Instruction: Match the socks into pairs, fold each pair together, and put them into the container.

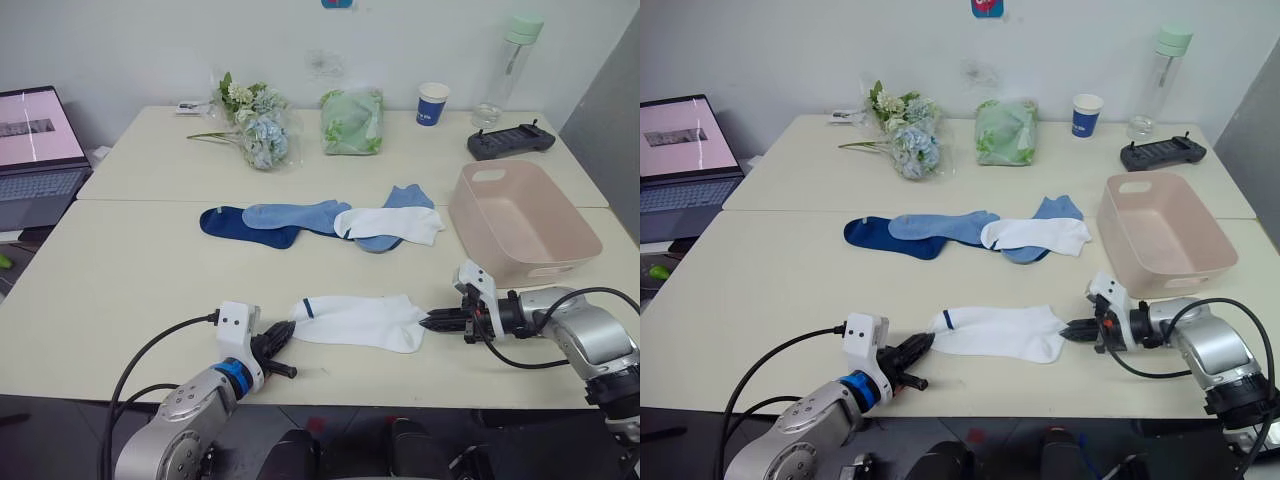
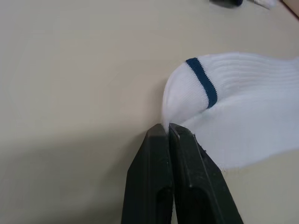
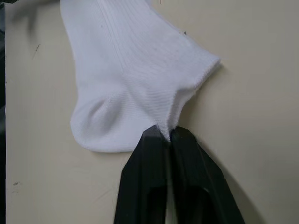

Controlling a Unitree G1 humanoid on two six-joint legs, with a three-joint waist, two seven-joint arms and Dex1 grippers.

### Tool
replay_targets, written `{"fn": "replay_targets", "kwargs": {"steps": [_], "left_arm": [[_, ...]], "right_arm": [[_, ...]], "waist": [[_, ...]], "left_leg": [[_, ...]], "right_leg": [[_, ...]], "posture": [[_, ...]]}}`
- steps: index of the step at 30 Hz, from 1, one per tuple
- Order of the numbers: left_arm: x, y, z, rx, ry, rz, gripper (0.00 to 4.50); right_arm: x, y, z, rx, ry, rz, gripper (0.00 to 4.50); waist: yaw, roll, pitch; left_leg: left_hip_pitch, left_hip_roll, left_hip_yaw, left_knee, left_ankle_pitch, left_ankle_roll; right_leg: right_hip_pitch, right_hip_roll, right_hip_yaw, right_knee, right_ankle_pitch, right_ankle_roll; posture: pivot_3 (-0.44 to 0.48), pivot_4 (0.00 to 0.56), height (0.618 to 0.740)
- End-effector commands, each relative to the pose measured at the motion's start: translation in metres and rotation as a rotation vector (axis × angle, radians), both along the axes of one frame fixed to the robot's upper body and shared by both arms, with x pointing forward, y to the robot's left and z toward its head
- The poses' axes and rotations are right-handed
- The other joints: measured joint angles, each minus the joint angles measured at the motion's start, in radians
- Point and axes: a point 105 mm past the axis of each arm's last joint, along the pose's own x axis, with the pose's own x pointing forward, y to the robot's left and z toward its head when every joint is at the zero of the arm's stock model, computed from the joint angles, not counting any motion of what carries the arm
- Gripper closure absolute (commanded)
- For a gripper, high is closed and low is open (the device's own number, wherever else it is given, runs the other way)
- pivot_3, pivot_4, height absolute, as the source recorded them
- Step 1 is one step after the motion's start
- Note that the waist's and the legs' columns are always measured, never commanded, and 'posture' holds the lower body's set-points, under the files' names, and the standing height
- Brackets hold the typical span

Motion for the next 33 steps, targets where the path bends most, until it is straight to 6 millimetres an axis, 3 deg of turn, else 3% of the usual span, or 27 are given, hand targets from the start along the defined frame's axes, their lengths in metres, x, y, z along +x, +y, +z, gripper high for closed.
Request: {"fn": "replay_targets", "kwargs": {"steps": [1,3,7,10,13,15,19,22,25,29,33], "left_arm": [[-0.002,0.002,0.005,-0.01,-0.026,-0.008,3.04],[-0.006,0.008,0.008,-0.018,-0.027,-0.014,2.39],[-0.004,0.032,0.019,0.011,-0.067,-0.038,1.16],[0.004,0.045,0.033,0.071,-0.137,-0.088,1.16],[0.02,0.038,0.053,0.183,-0.305,-0.237,1.14],[0.026,0.02,0.056,0.222,-0.373,-0.357,1.52],[0.033,-0.021,0.037,0.266,-0.405,-0.572,2.55],[0.04,-0.032,0.03,0.276,-0.418,-0.601,3.53],[0.043,-0.04,0.003,0.313,-0.377,-0.636,4.48],[0.046,-0.025,-0.013,0.322,-0.346,-0.596,4.48],[0.044,-0.011,-0.013,0.329,-0.331,-0.569,4.48]], "right_arm": [[0.01,-0.012,0.015,-0.019,-0.097,-0.051,2.99],[0.013,-0.023,0.03,-0.006,-0.165,-0.098,2.31],[0.015,-0.021,0.055,0.045,-0.29,-0.135,2.3],[0.019,-0.013,0.064,0.073,-0.39,-0.157,2.3],[0.009,0.023,0.069,0.22,-0.42,-0.112,2.68],[0.004,0.044,0.067,0.256,-0.447,-0.086,3.23],[0.0,0.067,0.044,0.223,-0.451,-0.05,4.48],[0.0,0.069,0.031,0.179,-0.469,-0.039,4.5],[-0.003,0.065,0.005,0.095,-0.473,-0.015,4.5],[-0.002,0.041,-0.02,0.022,-0.457,-0.067,4.5],[-0.003,0.016,-0.02,0.016,-0.452,-0.132,4.5]], "waist": [[0.0,0.0,0.0],[0.001,0.0,0.0],[-0.001,0.0,0.0],[-0.003,0.0,0.0],[-0.001,0.0,0.0],[0.002,0.001,0.0],[0.002,0.0,0.0],[-0.002,0.0,0.0],[-0.003,0.0,0.0],[-0.005,0.001,0.0],[-0.004,0.001,-0.001]], "left_leg": [[0.0,0.0,0.0,0.0,0.0,0.0],[0.0,0.0,0.0,0.0,0.0,0.0],[0.0,0.0,0.0,-0.001,0.0,0.0],[0.0,0.004,0.002,-0.001,0.0,0.0],[0.0,0.003,0.003,-0.001,0.0,0.0],[0.0,0.003,0.002,-0.001,0.0,0.0],[0.0,-0.001,0.002,-0.001,0.0,0.0],[-0.001,0.0,0.002,-0.001,0.0,0.0],[0.0,0.001,0.002,-0.002,0.0,0.0],[0.0,0.001,0.004,-0.002,0.0,0.0],[0.002,0.001,0.004,-0.001,0.0,0.0]], "right_leg": [[0.0,0.0,0.0,0.0,0.0,0.0],[0.0,0.0,0.0,0.0,0.0,0.0],[-0.001,0.0,0.0,0.0,0.0,0.0],[-0.002,0.003,0.0,0.001,0.0,-0.001],[-0.001,0.003,0.001,0.0,0.0,-0.001],[-0.001,0.003,0.001,0.0,0.0,-0.001],[-0.002,0.0,0.002,-0.001,0.001,-0.001],[-0.003,0.0,0.002,0.0,0.001,-0.001],[-0.004,0.002,0.002,0.001,0.001,-0.001],[-0.005,0.002,0.004,0.001,0.001,-0.001],[-0.002,0.002,0.004,0.001,0.001,-0.001]], "posture": [[0.0,0.15,0.74],[0.0,0.15,0.74],[0.0,0.15,0.74],[0.0,0.15,0.74],[0.0,0.15,0.74],[0.0,0.15,0.74],[0.0,0.15,0.74],[0.0,0.15,0.74],[0.0,0.15,0.74],[0.0,0.15,0.74],[0.0,0.15,0.74]]}}
